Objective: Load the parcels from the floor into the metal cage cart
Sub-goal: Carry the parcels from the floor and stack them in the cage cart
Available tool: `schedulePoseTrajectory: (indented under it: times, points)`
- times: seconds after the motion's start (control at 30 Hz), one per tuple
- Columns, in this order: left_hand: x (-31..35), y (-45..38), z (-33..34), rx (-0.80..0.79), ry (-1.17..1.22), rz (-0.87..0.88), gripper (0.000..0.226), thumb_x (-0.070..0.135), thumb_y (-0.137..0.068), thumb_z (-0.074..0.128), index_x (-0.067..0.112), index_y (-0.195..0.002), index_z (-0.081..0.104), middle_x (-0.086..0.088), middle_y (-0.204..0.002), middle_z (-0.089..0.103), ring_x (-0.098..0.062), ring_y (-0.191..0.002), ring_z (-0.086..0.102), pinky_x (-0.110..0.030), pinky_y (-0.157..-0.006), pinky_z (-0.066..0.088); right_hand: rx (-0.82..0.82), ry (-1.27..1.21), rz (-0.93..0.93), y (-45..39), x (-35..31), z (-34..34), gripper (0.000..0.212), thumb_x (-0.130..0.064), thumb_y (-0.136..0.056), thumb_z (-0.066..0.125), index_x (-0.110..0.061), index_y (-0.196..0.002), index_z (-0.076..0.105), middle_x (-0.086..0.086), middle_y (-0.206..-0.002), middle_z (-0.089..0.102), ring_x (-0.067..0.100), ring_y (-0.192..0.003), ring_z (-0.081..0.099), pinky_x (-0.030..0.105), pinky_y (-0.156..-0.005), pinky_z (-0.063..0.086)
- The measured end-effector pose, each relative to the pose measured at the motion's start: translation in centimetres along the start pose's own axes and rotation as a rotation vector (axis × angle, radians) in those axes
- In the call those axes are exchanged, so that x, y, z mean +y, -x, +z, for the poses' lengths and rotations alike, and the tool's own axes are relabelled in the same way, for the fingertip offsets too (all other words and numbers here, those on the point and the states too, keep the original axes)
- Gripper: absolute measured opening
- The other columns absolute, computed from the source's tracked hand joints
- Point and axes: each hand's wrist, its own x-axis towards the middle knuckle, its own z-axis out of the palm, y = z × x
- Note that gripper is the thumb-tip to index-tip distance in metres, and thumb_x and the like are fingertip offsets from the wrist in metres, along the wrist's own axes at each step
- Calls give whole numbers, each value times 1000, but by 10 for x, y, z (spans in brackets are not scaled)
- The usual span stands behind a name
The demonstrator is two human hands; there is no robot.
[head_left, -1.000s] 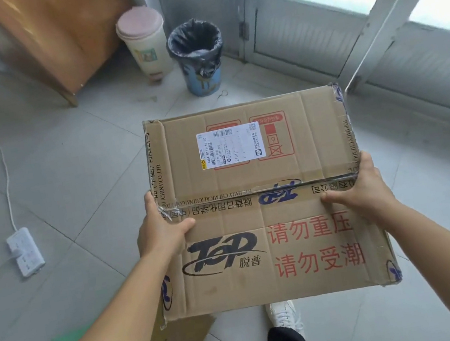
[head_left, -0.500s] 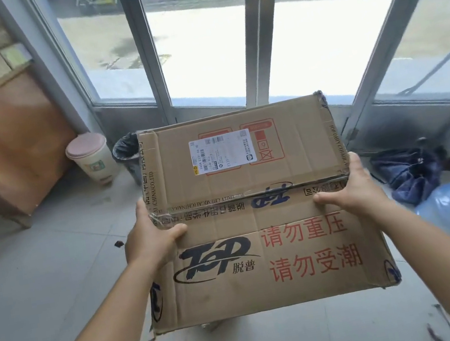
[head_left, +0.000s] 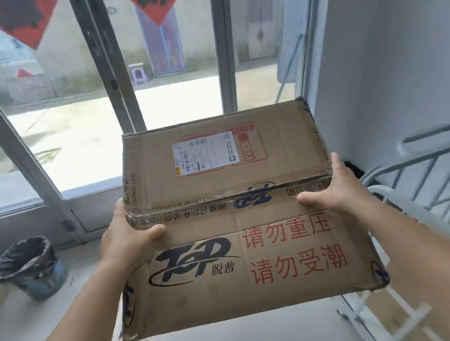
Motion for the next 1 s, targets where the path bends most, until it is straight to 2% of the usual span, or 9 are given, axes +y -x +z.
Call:
schedulePoseTrajectory:
  times: [0.07,0.2,0.27,0.37,0.47,0.57,0.7,1.0]
  points:
    - [31,13,14,-25,17,52,80,40,-69,82,38,-133,35,2,-107,64,-28,-89,64,-46,-79,57,53,5,26,11,18,-38,121,-51,-62,86,-23,-152,11,9,-154,32,30,-136,40,48,-107,39]
    - [92,46,42,-77,76,135,76,36,-69,83,36,-131,39,1,-105,64,-27,-93,63,-47,-83,55,181,6,44,41,57,-112,116,-52,-62,86,-23,-149,14,9,-151,36,32,-134,43,49,-104,42]
    - [122,66,56,-106,101,191,74,35,-70,83,37,-130,39,3,-102,65,-25,-92,63,-43,-80,54,236,-10,62,59,77,-149,115,-51,-63,85,-23,-149,15,9,-151,35,31,-134,42,47,-104,42]
    - [166,94,78,-149,138,262,71,34,-72,81,35,-129,39,5,-99,66,-18,-82,63,-31,-64,50,310,-35,93,82,105,-200,112,-51,-61,86,-25,-146,17,9,-148,40,31,-131,45,48,-103,43]
    - [211,119,98,-216,192,320,67,30,-74,81,36,-127,40,9,-98,66,-14,-78,64,-32,-63,53,388,-48,127,102,129,-245,107,-50,-60,87,-25,-141,23,7,-142,46,30,-125,49,47,-100,45]
    - [256,139,122,-278,227,381,67,26,-76,80,35,-129,41,11,-99,64,-7,-73,60,-25,-53,45,473,-53,166,119,153,-284,102,-47,-60,88,-24,-139,27,7,-139,47,31,-123,50,46,-97,46]
    - [311,152,157,-353,233,473,67,28,-75,81,39,-127,40,11,-102,62,-13,-78,62,-34,-68,54,576,-63,236,132,187,-324,103,-48,-58,88,-24,-138,27,8,-137,48,32,-121,52,48,-97,46]
    - [424,144,266,-518,234,686,76,30,-72,82,34,-135,39,7,-110,62,-22,-89,64,-42,-81,55,782,-104,426,121,255,-375,106,-46,-58,89,-25,-140,26,9,-140,47,34,-123,51,51,-96,48]
